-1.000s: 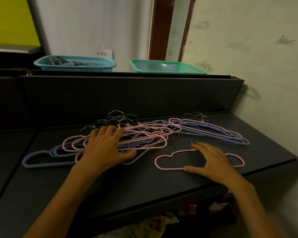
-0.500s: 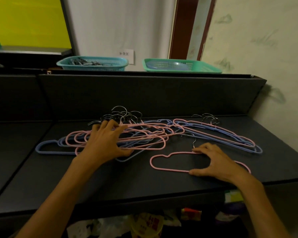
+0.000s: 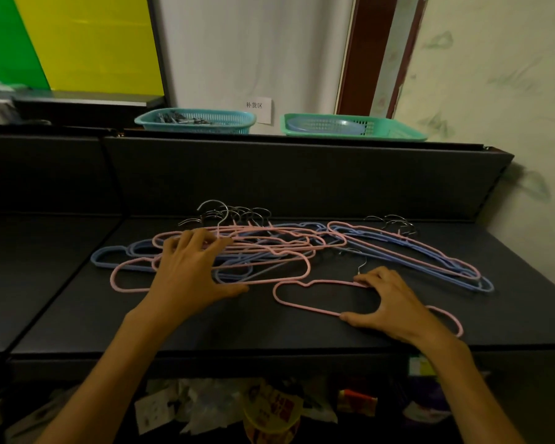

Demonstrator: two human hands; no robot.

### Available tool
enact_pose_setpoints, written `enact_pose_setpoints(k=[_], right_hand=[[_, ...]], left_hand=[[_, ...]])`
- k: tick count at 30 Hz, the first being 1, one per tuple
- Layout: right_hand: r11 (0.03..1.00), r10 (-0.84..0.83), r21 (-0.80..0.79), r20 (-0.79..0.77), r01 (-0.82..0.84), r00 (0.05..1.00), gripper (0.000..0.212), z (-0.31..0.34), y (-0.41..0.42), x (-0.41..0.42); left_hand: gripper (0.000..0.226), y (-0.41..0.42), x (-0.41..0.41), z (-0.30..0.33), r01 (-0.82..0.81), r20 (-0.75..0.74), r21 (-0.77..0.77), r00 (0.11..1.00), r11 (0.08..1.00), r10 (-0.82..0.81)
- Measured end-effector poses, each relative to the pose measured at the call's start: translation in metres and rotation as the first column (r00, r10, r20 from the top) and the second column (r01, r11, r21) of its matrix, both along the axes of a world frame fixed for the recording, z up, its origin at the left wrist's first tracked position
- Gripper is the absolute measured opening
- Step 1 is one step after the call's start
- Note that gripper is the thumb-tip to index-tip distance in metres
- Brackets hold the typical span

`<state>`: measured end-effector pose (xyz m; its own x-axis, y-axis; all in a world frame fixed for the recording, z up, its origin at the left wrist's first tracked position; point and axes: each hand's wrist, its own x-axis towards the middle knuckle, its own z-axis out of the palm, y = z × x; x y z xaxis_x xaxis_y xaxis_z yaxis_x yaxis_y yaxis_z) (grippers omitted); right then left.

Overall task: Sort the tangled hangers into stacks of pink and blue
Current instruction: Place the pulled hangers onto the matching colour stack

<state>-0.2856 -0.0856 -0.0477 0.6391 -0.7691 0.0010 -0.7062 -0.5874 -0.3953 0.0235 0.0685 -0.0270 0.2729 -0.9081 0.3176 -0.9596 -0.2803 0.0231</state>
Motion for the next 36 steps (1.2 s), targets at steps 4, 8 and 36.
enact_pose_setpoints(k=[4, 8, 36], right_hand=[[1.0, 0.003, 0.002, -0.025, -0.003, 1.0, 0.086, 0.004, -0.001, -0.003], [1.0, 0.003, -0.002, -0.003, -0.003, 1.0, 0.082, 0.002, 0.004, -0.007], [0.926, 0.291, -0.309, 0.219, -0.217, 0.931, 0.089, 0.02, 0.097, 0.111]], left_hand=[[0.098, 0.01, -0.009, -0.005, -0.008, -0.052, -0.024, 0.999, 1.0, 0.007], [0.096, 0.016, -0.021, -0.007, -0.021, -0.056, -0.049, 0.998, 0.999, 0.018], [0.095, 0.199, 0.067, -0.002, -0.252, -0.179, -0.164, 0.958, 0.954, 0.222]])
